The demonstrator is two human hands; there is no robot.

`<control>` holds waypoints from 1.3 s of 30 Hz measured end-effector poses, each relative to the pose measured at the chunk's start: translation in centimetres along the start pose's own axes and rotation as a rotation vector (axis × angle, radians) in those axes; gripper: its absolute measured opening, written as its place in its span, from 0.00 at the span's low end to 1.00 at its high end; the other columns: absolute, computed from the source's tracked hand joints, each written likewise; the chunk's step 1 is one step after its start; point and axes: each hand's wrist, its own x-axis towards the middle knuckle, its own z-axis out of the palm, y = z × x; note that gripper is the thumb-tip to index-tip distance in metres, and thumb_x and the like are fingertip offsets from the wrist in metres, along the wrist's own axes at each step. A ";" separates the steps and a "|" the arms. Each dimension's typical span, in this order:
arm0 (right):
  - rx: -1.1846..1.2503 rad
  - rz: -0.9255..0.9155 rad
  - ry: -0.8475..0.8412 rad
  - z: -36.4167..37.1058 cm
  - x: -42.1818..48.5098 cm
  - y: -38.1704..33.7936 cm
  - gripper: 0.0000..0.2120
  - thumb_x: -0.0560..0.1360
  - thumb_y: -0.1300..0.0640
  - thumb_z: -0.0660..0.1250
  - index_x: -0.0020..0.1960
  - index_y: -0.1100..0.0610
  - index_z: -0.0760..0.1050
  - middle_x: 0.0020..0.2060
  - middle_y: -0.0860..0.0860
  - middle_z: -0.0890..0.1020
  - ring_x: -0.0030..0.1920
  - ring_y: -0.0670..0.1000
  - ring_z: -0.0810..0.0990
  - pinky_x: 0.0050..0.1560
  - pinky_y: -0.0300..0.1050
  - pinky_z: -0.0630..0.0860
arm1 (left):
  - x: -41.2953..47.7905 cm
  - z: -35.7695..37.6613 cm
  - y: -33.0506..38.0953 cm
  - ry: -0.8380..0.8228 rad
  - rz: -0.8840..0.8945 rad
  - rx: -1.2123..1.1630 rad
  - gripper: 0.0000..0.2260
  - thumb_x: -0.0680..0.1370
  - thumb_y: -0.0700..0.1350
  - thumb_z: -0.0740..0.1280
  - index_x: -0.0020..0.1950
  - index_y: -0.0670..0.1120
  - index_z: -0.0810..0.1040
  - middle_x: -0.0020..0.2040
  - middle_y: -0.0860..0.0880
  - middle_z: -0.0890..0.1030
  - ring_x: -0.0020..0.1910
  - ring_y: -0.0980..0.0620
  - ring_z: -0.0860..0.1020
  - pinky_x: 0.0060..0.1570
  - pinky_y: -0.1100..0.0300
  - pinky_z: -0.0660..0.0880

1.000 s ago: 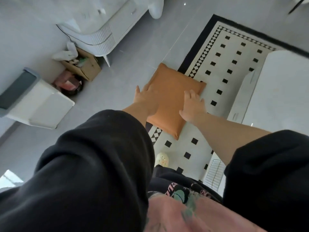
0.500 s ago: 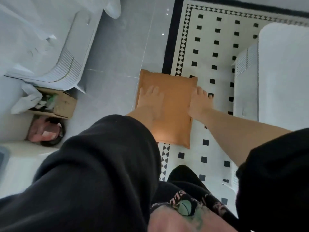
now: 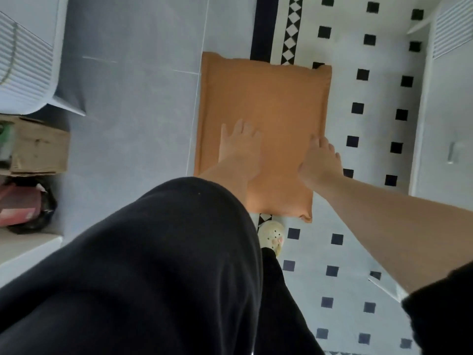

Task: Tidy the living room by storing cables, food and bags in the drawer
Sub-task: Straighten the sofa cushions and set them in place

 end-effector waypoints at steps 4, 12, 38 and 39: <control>0.056 0.065 -0.030 7.2 5.6 1.0 0.33 0.75 0.61 0.59 0.76 0.58 0.48 0.74 0.56 0.55 0.73 0.57 0.57 0.72 0.55 0.57 | 5.2 7.6 -0.5 -0.051 -0.013 -0.032 0.25 0.81 0.49 0.55 0.76 0.45 0.55 0.78 0.44 0.51 0.77 0.45 0.47 0.73 0.41 0.47; 0.295 0.262 0.054 19.7 16.7 2.8 0.33 0.78 0.50 0.60 0.77 0.51 0.47 0.75 0.55 0.53 0.74 0.57 0.56 0.69 0.55 0.60 | 16.9 22.3 -1.6 -0.022 -0.194 -0.227 0.24 0.80 0.45 0.58 0.76 0.47 0.57 0.78 0.45 0.52 0.77 0.45 0.49 0.73 0.43 0.50; 0.505 0.813 0.424 24.0 26.9 3.1 0.17 0.81 0.58 0.52 0.69 0.61 0.63 0.66 0.57 0.72 0.67 0.57 0.66 0.64 0.52 0.59 | 24.7 27.7 -9.2 0.423 -0.667 -0.655 0.15 0.81 0.49 0.59 0.61 0.39 0.69 0.58 0.39 0.76 0.59 0.41 0.72 0.55 0.50 0.68; 0.526 0.815 0.411 22.8 25.1 2.6 0.16 0.81 0.59 0.52 0.68 0.61 0.63 0.66 0.57 0.72 0.67 0.57 0.66 0.64 0.52 0.59 | 22.9 26.4 -8.9 0.419 -0.672 -0.655 0.14 0.81 0.48 0.59 0.60 0.38 0.69 0.57 0.39 0.76 0.59 0.40 0.72 0.53 0.50 0.68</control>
